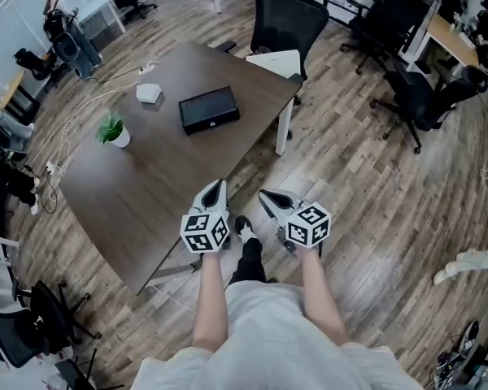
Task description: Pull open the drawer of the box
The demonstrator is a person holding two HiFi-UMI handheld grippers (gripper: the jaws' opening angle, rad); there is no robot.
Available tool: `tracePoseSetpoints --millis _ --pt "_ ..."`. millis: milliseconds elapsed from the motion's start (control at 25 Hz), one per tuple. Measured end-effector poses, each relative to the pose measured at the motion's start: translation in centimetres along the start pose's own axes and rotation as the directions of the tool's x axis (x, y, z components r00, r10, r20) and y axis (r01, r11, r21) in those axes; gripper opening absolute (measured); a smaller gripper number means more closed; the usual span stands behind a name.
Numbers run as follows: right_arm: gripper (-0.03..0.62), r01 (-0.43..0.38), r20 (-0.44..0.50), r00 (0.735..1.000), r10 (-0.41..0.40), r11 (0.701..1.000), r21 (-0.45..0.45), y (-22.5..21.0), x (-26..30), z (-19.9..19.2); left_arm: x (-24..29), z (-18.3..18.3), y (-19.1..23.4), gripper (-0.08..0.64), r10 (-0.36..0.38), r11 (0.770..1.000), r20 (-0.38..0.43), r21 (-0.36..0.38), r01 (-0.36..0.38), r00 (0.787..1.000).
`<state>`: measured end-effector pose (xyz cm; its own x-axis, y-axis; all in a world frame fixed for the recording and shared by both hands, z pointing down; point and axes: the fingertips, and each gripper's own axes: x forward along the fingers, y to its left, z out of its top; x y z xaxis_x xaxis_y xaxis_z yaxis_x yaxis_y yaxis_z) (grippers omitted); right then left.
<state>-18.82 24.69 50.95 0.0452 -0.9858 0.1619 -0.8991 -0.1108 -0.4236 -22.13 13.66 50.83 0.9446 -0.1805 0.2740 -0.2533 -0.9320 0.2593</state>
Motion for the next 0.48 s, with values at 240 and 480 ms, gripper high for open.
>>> tracePoseSetpoints --millis 240,480 --pt "0.000 0.061 -0.073 0.995 -0.062 0.998 -0.022 -5.0 2.9 1.7 5.8 1.5 1.7 0.054 -0.001 1.000 -0.014 -0.014 0.001 1.000" --pt "0.000 0.078 -0.105 0.991 -0.080 0.997 -0.030 -9.0 8.5 4.4 11.3 3.6 5.1 0.054 0.014 1.000 -0.045 -0.001 -0.014 0.999"
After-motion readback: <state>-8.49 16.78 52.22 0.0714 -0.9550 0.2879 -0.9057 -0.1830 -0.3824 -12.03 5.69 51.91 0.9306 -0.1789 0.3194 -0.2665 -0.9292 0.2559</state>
